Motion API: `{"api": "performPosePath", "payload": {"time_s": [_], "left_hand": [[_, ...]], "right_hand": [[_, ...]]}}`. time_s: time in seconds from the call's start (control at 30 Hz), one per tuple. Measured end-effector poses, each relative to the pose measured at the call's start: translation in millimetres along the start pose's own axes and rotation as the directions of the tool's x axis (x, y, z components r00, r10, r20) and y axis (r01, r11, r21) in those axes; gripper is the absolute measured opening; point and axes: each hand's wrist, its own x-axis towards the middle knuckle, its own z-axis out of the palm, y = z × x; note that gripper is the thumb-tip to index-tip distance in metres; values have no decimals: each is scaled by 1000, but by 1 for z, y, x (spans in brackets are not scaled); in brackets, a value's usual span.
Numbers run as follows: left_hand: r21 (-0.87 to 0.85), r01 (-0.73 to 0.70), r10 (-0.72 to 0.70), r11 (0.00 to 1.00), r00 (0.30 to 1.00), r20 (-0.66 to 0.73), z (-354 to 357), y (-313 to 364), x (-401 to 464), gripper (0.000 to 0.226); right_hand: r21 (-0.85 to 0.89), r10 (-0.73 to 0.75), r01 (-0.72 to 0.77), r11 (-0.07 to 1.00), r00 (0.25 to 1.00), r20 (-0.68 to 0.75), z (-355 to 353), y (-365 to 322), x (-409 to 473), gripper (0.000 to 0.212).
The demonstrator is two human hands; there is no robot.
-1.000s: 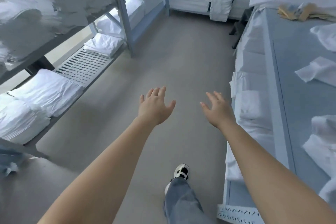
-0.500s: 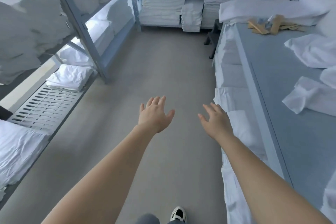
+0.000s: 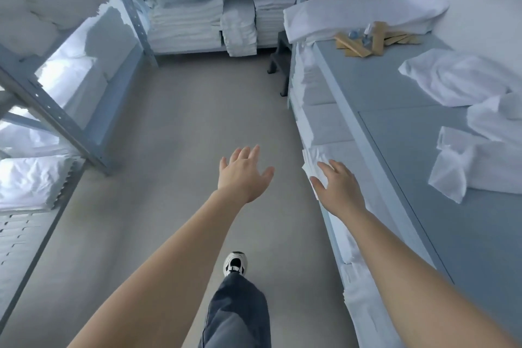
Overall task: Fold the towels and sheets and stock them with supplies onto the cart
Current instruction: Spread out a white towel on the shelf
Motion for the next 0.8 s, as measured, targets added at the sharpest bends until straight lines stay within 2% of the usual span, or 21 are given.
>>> {"api": "performPosePath", "payload": {"time_s": [0.2,0.37,0.57,0.8], "left_hand": [[29,-182,180,983,982,61,-21,-5,129,69],[30,-339,332,940,934,129,-33,5,220,69],[16,-520,508,854,840,191,-29,43,283,71],[-24,-696,679,718,691,249,-16,101,312,71]], "right_hand": [[16,162,-161,987,984,-77,-3,-19,87,51],[19,303,-304,952,940,-157,-16,-27,144,52],[70,480,-481,874,831,-281,-35,-16,167,50],[130,648,-647,751,684,-336,-52,7,161,52]]}}
